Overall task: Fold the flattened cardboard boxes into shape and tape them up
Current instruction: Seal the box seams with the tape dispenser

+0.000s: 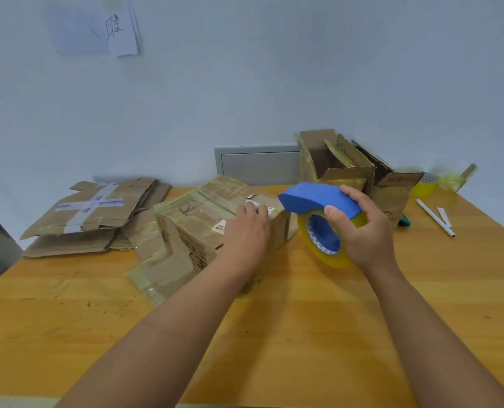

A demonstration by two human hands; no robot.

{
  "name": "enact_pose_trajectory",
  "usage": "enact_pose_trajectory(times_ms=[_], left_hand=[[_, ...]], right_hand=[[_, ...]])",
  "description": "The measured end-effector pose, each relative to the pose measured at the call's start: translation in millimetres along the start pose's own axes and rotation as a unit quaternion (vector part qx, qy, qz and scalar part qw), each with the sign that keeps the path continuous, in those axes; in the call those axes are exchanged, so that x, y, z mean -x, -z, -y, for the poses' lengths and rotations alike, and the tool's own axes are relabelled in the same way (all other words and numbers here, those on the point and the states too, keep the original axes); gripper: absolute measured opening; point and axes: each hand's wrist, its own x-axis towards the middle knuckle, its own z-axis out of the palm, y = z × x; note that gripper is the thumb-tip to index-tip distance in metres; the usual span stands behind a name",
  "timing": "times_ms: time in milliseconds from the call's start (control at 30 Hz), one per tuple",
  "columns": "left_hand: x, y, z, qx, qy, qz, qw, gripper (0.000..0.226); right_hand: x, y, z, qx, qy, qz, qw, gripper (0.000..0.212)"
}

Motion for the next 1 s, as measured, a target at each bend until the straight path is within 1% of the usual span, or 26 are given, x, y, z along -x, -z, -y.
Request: enact_pose_trajectory(times_ms=[133,267,467,533,633,800,867,1000], left_hand=[[-5.7,-3.9,-3.2,-0.009,-0.008,-0.016,1.0,0.034],[-7.7,-5.5,5.0,0.037,0.004,-0.002,0.999,0.034],[3.0,-5.4,4.2,0.02,-0.004,-0.015,1.0,0.036],[7.8,-4.8,4.6,-0.001,-0.009,-0.015,1.0,0.042],[16.3,-1.4,4.0,-0.035,-0.035,-0.02,0.999,0.046],[35.9,13.0,12.6,-0.049,-0.094,-0.044,0.993,0.055],[43.0,17.7,15.0,-0.044,-0.129,-0.056,0.989,0.057],[48.2,19.1,29.9,-0.015,-0.203,-0.103,0.974,0.065]], right_hand=[[-5.1,-8.1,4.5,-0.018,0.004,-0.019,1.0,0.063],[-12.9,-11.9,5.6,-0.032,0.006,-0.044,0.998,0.059],[-17.6,-15.2,3.1,-0.059,-0.001,-0.065,0.996,0.052],[-17.4,-14.0,2.0,-0.066,0.0,-0.067,0.996,0.052],[-18.1,-10.1,2.7,-0.077,0.002,-0.071,0.995,0.049],[-22.0,-4.1,15.3,-0.111,0.014,-0.092,0.989,0.04],[-23.1,-3.1,23.7,-0.122,0.027,-0.097,0.987,0.037],[-22.7,-2.8,39.9,-0.134,0.05,-0.101,0.985,0.039]])
